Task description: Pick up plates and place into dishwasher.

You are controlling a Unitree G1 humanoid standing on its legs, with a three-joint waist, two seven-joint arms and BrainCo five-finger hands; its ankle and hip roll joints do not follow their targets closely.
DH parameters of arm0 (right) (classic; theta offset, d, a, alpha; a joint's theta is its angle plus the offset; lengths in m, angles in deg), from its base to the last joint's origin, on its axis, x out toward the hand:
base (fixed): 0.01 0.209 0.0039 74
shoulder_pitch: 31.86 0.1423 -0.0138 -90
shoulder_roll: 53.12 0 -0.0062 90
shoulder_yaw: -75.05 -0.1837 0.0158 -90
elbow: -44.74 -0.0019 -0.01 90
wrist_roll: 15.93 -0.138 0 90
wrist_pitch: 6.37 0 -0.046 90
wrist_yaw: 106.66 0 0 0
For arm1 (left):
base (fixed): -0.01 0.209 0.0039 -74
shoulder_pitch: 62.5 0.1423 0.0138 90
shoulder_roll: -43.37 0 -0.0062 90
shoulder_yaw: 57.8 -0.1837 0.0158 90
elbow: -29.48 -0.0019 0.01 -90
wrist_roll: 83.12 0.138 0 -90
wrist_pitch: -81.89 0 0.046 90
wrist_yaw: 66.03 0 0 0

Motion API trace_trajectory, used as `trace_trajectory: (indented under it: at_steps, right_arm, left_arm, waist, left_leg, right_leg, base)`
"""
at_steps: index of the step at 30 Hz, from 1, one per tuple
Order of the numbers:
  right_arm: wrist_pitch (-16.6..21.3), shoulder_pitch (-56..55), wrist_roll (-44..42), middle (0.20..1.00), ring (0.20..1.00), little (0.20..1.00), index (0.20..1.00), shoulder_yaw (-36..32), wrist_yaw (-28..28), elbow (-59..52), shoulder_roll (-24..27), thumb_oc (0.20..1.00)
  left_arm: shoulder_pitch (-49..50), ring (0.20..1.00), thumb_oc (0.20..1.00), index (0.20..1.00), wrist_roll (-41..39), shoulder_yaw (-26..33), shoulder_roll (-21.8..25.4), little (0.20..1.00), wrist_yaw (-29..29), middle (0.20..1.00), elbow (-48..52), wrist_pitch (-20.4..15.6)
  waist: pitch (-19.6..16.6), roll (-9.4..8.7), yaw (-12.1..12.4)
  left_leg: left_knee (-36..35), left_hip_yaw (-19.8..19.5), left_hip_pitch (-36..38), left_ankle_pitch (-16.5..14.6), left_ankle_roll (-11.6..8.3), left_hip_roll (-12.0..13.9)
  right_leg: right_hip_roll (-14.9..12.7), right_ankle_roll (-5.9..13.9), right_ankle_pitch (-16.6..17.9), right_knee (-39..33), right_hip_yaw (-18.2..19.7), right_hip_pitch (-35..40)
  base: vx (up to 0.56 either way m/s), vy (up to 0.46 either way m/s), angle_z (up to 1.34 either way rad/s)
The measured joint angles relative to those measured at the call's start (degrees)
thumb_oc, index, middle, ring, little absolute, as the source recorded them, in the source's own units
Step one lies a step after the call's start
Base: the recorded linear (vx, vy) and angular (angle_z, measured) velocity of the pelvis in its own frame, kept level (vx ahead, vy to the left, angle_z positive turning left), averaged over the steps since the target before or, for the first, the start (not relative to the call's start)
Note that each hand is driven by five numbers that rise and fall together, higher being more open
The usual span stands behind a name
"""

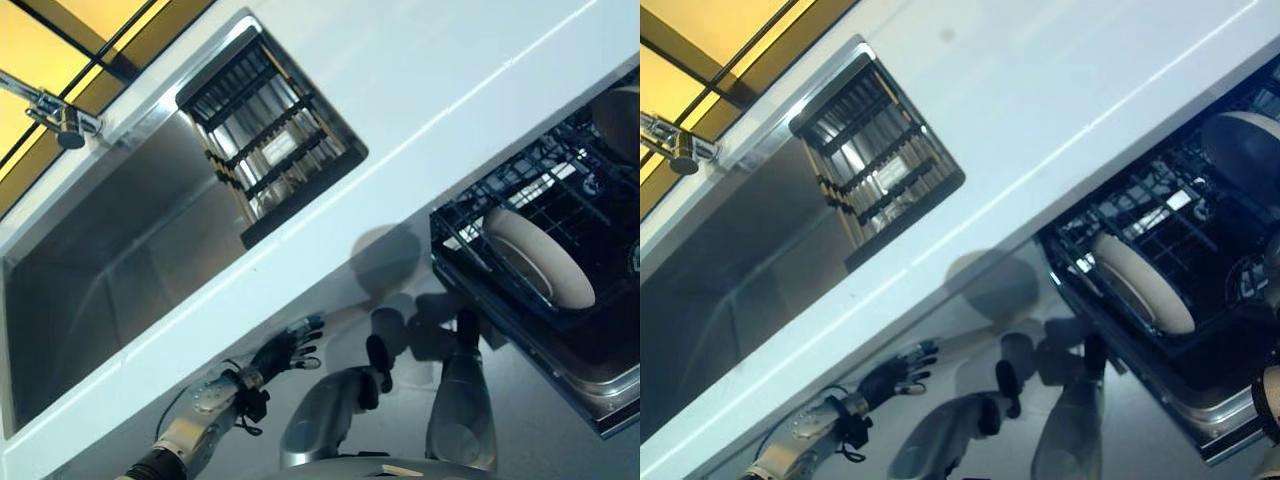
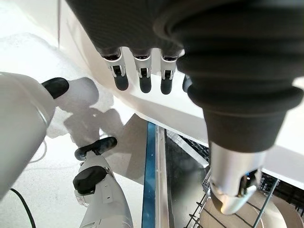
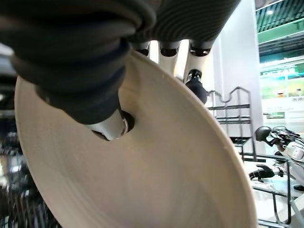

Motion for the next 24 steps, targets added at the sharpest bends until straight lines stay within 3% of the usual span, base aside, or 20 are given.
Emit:
trace_trajectory:
  at_steps: [11,12,13,24]
  right_arm:
    - [-1.8,2.91,-0.12,0.2,0.2,0.2,0.2,1.69,1.2,2.59,-0.39,0.2]
    - [-2.1,3.37,-0.2,0.843,0.843,0.843,0.843,1.69,1.23,2.82,-0.65,0.843]
    - [-2.6,3.61,-0.24,1.0,1.0,1.0,1.0,1.67,1.19,2.89,-1.0,1.0]
    - [-3.81,3.61,-2.61,1.0,1.0,1.0,1.0,1.61,1.22,3.71,-1.42,1.0]
  left_arm:
    - [-2.53,1.0,1.0,1.0,0.0,0.03,1.99,1.0,0.01,1.0,-0.17,0.0]
    - [-2.7,1.0,1.0,1.0,0.0,0.06,2.14,1.0,0.01,1.0,-0.14,0.0]
    - [-2.79,1.0,1.0,1.0,0.0,0.05,2.32,1.0,0.03,1.0,-0.17,0.01]
    - [-2.84,1.0,1.0,1.0,0.02,0.06,3.36,1.0,0.14,1.0,-0.14,0.94]
  waist:
    - [0.67,-0.89,0.24]
    - [0.74,-0.99,0.25]
    - [0.86,-1.15,0.21]
    - [1.19,-1.67,0.21]
  left_leg:
    - [3.84,-1.97,-4.03,-0.21,-0.14,0.35]
    - [4.14,-2.12,-4.54,-0.36,-0.21,0.45]
    - [4.53,-2.11,-4.74,-0.42,-0.23,0.58]
    - [6.67,-2.2,-5.65,-1.66,-0.26,1.46]
  right_leg:
    - [0.11,-0.27,0.17,0.98,-1.28,-1.62]
    - [0.16,-0.31,0.17,1.0,-1.39,-1.95]
    - [0.27,-0.44,0.28,0.96,-1.42,-2.08]
    - [1.05,-0.65,0.48,1.05,-1.32,-1.95]
  base:
    - [-0.02,-0.036,0.08]
    - [0.0,0.0,0.0]
    - [0.0,0.0,0.0]
    - [0.0,0.0,-0.01]
